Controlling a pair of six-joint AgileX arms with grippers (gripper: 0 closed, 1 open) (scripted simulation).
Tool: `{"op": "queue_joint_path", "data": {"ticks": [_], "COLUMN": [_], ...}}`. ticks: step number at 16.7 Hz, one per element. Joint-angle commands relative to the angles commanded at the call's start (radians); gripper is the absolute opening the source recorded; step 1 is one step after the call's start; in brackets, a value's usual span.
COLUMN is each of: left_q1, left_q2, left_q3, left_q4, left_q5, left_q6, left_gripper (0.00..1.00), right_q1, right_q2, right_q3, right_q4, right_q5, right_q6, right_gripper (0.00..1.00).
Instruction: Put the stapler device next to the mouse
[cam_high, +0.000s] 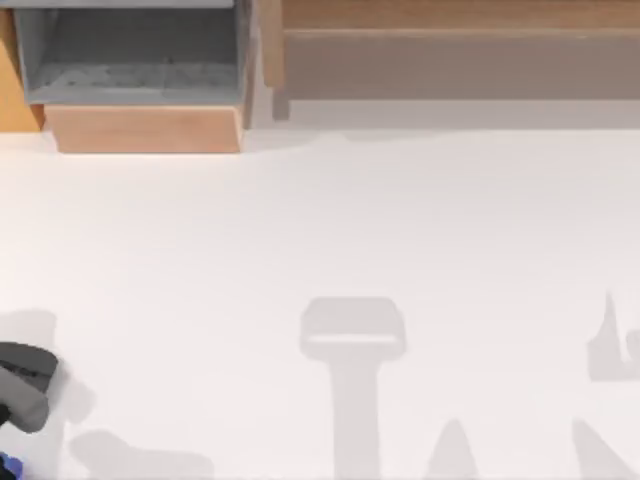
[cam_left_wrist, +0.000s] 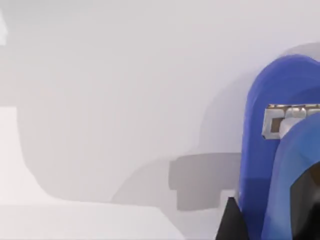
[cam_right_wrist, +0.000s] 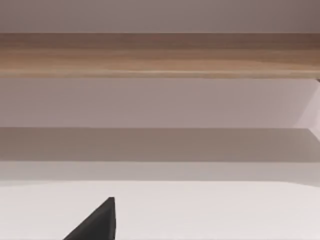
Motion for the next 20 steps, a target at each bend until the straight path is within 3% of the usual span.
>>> {"op": "queue_joint_path", "data": {"ticks": [5, 12, 16, 20], "left_q1": [-0.002, -0.002, -0.008, -0.02], "left_q2": [-0.063, -0.032, 0.16, 0.457], "left_q3": [0.067, 0.107, 0.303, 0.639], "left_q4": [-0.145, -0.159, -0.201, -0.257], "left_q5": [0.0, 0.0, 0.002, 0.005], "left_q6": [-0.002, -0.023, -0.116, -0.255], "left_gripper": [0.0, 0.0, 0.0, 0.0], "right_q1": [0.0, 0.0, 0.0, 0.0], "right_q2": [0.0, 0.0, 0.0, 0.0], "right_q3": [0.0, 0.0, 0.0, 0.0], "right_q4": [0.0, 0.0, 0.0, 0.0], "right_q5": [0.0, 0.0, 0.0, 0.0], "right_q6": [0.0, 0.0, 0.0, 0.0], "right_gripper": [1.0, 1.0, 1.0, 1.0]}}
